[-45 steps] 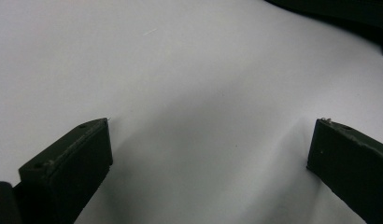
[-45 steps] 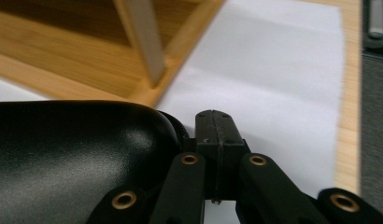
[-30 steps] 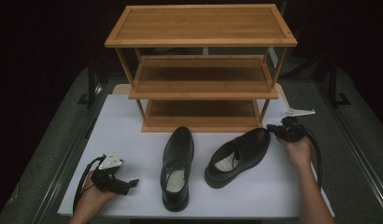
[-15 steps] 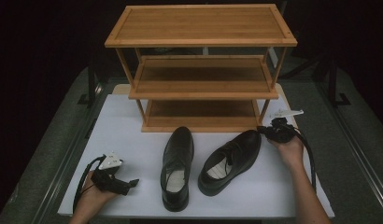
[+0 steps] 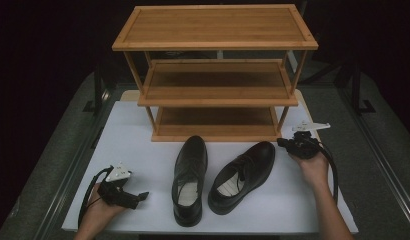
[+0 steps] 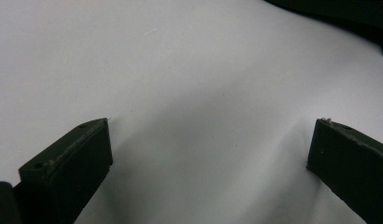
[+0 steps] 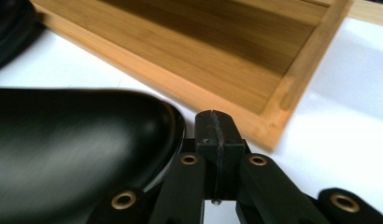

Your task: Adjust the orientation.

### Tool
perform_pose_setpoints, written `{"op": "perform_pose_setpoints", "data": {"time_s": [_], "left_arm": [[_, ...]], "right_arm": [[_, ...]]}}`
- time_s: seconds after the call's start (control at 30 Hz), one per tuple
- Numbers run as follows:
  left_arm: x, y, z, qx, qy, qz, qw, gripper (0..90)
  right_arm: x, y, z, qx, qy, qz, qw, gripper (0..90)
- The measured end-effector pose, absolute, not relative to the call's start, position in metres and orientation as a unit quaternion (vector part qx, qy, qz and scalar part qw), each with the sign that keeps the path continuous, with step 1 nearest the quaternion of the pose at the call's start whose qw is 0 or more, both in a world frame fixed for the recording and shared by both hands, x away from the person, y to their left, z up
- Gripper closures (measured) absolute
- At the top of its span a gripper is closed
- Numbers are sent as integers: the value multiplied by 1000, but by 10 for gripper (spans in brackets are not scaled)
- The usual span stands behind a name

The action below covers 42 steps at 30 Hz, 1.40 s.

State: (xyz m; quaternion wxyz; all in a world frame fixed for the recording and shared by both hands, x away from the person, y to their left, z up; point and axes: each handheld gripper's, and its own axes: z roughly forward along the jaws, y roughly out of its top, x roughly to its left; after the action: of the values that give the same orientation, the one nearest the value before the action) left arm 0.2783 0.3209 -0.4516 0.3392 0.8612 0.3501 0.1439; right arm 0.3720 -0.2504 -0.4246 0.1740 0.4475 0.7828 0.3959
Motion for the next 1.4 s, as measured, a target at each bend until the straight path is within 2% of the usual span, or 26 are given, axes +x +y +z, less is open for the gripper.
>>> {"op": "perform_pose_setpoints", "data": {"time_s": [0.3, 0.6, 0.9, 1.4], "left_arm": [[278, 321, -452, 861, 350, 145, 339, 0], [278, 321, -451, 862, 350, 145, 338, 0], [278, 321, -451, 862, 350, 145, 338, 0], [278, 321, -451, 862, 350, 145, 338, 0]], "right_arm": [[322, -243, -427, 430, 796, 396, 159, 898], [281, -226, -440, 411, 811, 398, 124, 898], [281, -217, -448, 401, 826, 381, 107, 898], [291, -212, -449, 399, 829, 378, 104, 899]]}}
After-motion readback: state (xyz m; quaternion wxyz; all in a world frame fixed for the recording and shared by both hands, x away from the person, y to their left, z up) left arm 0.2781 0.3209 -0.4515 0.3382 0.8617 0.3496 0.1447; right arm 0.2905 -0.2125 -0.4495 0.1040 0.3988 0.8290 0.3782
